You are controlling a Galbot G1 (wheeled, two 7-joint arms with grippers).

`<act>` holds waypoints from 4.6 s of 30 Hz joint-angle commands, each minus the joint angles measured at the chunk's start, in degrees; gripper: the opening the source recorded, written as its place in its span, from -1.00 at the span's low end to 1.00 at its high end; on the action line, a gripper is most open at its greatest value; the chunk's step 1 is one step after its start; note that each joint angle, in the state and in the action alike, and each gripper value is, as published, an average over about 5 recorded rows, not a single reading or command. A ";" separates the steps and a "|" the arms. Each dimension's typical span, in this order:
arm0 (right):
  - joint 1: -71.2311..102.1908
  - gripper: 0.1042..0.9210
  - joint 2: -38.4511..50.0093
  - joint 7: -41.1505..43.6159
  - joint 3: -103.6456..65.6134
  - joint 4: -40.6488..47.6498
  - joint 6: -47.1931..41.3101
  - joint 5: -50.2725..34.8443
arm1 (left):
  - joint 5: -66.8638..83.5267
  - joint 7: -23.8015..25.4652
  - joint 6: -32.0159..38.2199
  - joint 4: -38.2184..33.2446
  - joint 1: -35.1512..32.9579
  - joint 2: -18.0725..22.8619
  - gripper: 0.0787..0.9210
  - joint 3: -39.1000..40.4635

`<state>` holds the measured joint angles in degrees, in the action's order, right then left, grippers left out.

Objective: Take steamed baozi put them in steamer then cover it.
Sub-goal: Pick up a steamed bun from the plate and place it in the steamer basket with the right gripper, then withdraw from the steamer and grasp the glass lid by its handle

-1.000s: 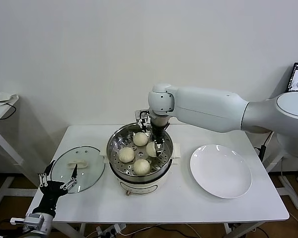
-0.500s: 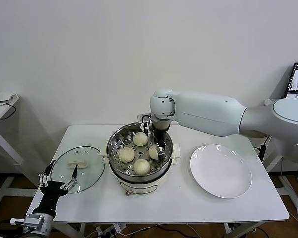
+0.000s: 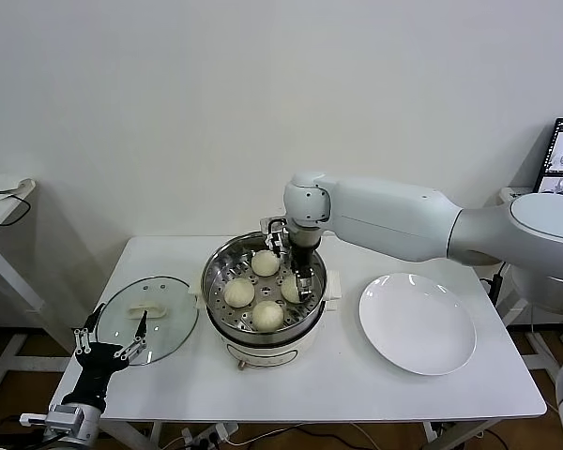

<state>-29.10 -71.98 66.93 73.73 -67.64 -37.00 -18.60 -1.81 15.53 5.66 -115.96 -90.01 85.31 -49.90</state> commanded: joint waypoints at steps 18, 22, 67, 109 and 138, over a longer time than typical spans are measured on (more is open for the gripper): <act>-2.38 0.76 27.53 0.00 -21.08 -12.96 3.12 -9.29 | 2.25 -1.32 -0.86 -2.15 0.22 0.36 0.77 0.31; 4.73 0.76 34.64 -7.35 -30.65 -16.15 5.91 -13.51 | 3.20 -0.57 -2.68 -2.86 0.54 0.11 0.77 -0.14; 115.84 0.76 0.47 -68.06 -111.93 -44.91 53.81 -6.92 | -7.89 -5.47 1.91 3.02 4.52 -1.23 0.77 2.38; 114.25 0.76 -2.78 -66.31 -110.57 -39.99 54.70 -6.89 | -77.51 -23.63 15.41 29.98 16.56 -6.94 0.77 1.34; 114.20 0.76 -2.70 -65.42 -110.52 -37.89 55.73 -5.19 | -81.41 -24.52 13.02 41.06 26.95 -5.34 0.77 3.58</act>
<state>85.06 -74.58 1.46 -36.84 -105.75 18.50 -24.14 -81.66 -8.61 18.92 -78.95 -66.29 79.72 -46.50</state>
